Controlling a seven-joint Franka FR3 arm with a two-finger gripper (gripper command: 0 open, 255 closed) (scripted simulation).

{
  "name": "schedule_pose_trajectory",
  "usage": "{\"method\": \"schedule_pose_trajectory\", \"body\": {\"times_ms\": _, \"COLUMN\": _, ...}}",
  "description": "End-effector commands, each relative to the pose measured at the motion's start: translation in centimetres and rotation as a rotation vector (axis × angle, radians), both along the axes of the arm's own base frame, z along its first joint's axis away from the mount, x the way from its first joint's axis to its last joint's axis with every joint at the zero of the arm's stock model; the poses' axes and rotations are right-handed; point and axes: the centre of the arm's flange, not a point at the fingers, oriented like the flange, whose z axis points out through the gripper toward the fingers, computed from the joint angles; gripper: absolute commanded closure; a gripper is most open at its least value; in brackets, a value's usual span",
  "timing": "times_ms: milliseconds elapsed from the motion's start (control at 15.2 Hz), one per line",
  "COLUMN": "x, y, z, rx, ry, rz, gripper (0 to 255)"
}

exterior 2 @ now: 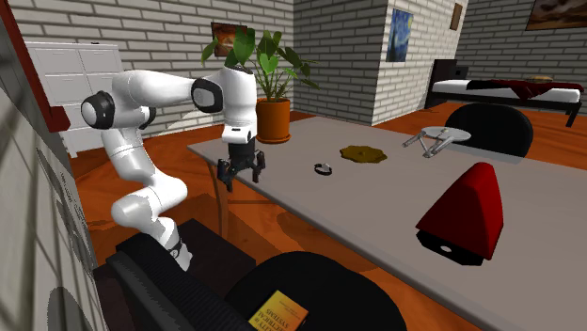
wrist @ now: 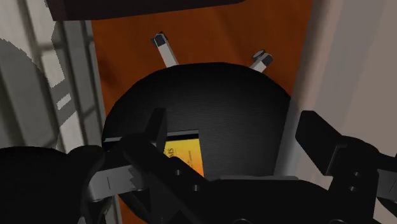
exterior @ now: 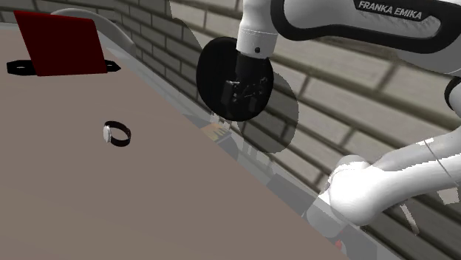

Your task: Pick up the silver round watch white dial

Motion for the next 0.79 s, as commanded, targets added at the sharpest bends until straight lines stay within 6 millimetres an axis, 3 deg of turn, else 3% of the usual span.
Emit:
{"method": "schedule_pose_trajectory", "body": {"times_ms": 0, "x": 1.1, "y": 2.3, "z": 0.1, "rx": 0.013, "ry": -0.003, "rz": -0.001, "gripper": 0}}
{"method": "schedule_pose_trajectory", "body": {"times_ms": 726, "x": 6.2, "y": 14.6, "z": 2.2, "rx": 0.074, "ry": -0.023, "rz": -0.004, "gripper": 0}}
